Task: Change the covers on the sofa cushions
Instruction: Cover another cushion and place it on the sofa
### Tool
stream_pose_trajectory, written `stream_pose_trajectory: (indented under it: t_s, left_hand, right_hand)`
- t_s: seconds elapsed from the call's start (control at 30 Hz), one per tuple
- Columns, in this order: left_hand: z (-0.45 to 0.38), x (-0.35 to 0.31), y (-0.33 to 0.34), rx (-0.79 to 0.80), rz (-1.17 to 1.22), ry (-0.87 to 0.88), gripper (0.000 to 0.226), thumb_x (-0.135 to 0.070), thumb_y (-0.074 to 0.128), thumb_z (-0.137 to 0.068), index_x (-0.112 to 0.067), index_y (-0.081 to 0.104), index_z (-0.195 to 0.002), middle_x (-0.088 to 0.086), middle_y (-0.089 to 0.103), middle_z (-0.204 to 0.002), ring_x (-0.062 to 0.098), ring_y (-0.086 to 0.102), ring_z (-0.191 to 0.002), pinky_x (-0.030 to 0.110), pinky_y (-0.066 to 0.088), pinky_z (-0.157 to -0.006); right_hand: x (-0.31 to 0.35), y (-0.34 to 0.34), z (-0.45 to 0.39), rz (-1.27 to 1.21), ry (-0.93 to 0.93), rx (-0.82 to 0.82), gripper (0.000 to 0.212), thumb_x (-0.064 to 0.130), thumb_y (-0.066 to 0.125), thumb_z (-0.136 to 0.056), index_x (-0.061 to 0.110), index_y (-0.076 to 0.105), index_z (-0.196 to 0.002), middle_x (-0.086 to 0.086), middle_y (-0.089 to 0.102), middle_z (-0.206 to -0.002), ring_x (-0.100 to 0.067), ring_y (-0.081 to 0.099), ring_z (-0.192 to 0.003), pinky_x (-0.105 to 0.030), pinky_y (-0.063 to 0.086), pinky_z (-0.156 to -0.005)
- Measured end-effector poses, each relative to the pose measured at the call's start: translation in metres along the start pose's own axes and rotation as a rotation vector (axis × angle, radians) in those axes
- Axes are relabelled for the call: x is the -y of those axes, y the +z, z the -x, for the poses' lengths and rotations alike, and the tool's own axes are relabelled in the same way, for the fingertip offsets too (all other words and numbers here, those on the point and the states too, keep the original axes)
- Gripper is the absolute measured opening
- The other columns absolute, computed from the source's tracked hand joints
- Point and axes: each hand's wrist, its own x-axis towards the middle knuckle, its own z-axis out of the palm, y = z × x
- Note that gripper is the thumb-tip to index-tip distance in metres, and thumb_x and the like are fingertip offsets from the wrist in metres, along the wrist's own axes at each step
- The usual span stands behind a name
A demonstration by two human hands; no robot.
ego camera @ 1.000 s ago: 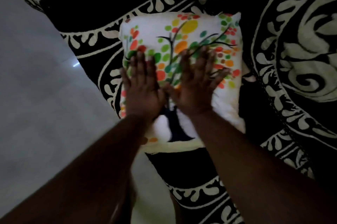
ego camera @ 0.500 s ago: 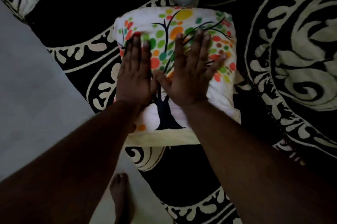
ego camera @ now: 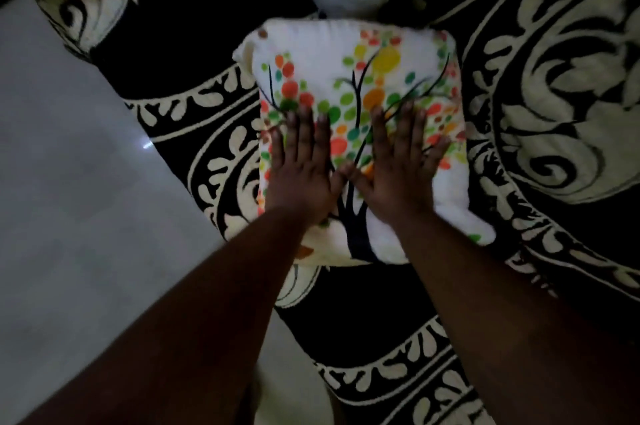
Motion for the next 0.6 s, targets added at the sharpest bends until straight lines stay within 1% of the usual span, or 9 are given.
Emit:
stream_pose_trajectory:
  t_s: [0.1,0.2,0.27,0.33,0.43,0.5,0.53,0.6]
  left_hand:
    - [0.051,0.0,0.001,0.065,0.005,0.024,0.086,-0.065,0.021,-0.102,-0.01,-0.012,-0.159,0.02,-0.014,-0.166,0.034,-0.014,-0.154,0.058,0.006,-0.123]
    - [0.076,0.0,0.002,0.059,0.006,0.014,0.086,-0.066,0.022,-0.1,-0.013,-0.007,-0.16,0.017,-0.01,-0.168,0.033,-0.011,-0.155,0.059,0.008,-0.123]
    - [0.052,0.005,-0.007,0.042,0.016,-0.013,0.084,-0.067,0.02,-0.1,-0.017,-0.008,-0.161,0.012,-0.011,-0.168,0.029,-0.012,-0.155,0.058,0.005,-0.123]
    - [0.004,0.009,-0.018,0.047,0.015,-0.055,0.082,-0.07,0.016,-0.099,-0.024,-0.016,-0.159,0.007,-0.018,-0.168,0.024,-0.018,-0.154,0.057,-0.002,-0.123]
    - [-0.052,0.013,-0.025,0.043,0.017,-0.109,0.081,-0.071,0.01,-0.098,-0.026,-0.017,-0.159,0.004,-0.022,-0.167,0.022,-0.021,-0.153,0.058,-0.007,-0.122]
    - [-0.051,-0.001,-0.011,0.003,-0.019,-0.093,0.081,-0.069,0.012,-0.099,-0.022,-0.013,-0.16,0.008,-0.02,-0.167,0.026,-0.02,-0.154,0.059,-0.006,-0.122]
    - [-0.035,-0.012,-0.001,-0.024,-0.039,-0.08,0.082,-0.067,0.015,-0.1,-0.017,-0.008,-0.161,0.013,-0.016,-0.167,0.03,-0.016,-0.154,0.06,-0.005,-0.122]
    - [0.017,-0.034,0.018,-0.063,-0.018,-0.023,0.083,-0.062,0.028,-0.101,-0.009,0.008,-0.161,0.021,-0.003,-0.166,0.037,-0.005,-0.155,0.062,0.003,-0.122]
  right_hand:
    - [0.004,-0.006,0.051,0.02,-0.039,0.051,0.096,0.083,0.024,-0.091,0.024,0.004,-0.163,-0.019,-0.005,-0.168,-0.04,-0.006,-0.155,-0.076,0.007,-0.112]
    - [0.002,-0.008,0.073,0.022,-0.048,0.073,0.099,0.085,0.027,-0.088,0.025,0.002,-0.162,-0.016,-0.009,-0.168,-0.038,-0.009,-0.155,-0.075,0.007,-0.113]
    - [0.002,-0.013,0.045,0.0,-0.033,0.069,0.102,0.089,0.025,-0.084,0.029,0.0,-0.162,-0.013,-0.011,-0.169,-0.035,-0.011,-0.155,-0.074,0.004,-0.114]
    - [0.002,-0.021,-0.006,-0.028,-0.008,0.046,0.102,0.092,0.023,-0.082,0.034,-0.003,-0.161,-0.008,-0.012,-0.169,-0.032,-0.013,-0.155,-0.074,0.0,-0.114]
    - [-0.002,-0.023,-0.066,-0.023,0.031,0.045,0.099,0.094,0.021,-0.08,0.041,-0.01,-0.159,-0.004,-0.014,-0.169,-0.029,-0.015,-0.155,-0.076,-0.003,-0.111]
    - [-0.014,-0.009,-0.062,-0.016,0.019,0.029,0.098,0.092,0.022,-0.082,0.039,-0.01,-0.159,-0.005,-0.013,-0.169,-0.03,-0.014,-0.155,-0.077,-0.001,-0.112]
    - [-0.023,-0.002,-0.043,-0.009,0.005,0.029,0.099,0.091,0.022,-0.083,0.037,-0.01,-0.16,-0.008,-0.012,-0.169,-0.032,-0.012,-0.155,-0.077,0.001,-0.112]
    - [-0.038,0.008,0.013,0.009,-0.015,0.051,0.102,0.089,0.023,-0.084,0.029,-0.004,-0.162,-0.015,-0.009,-0.169,-0.037,-0.009,-0.155,-0.076,0.007,-0.112]
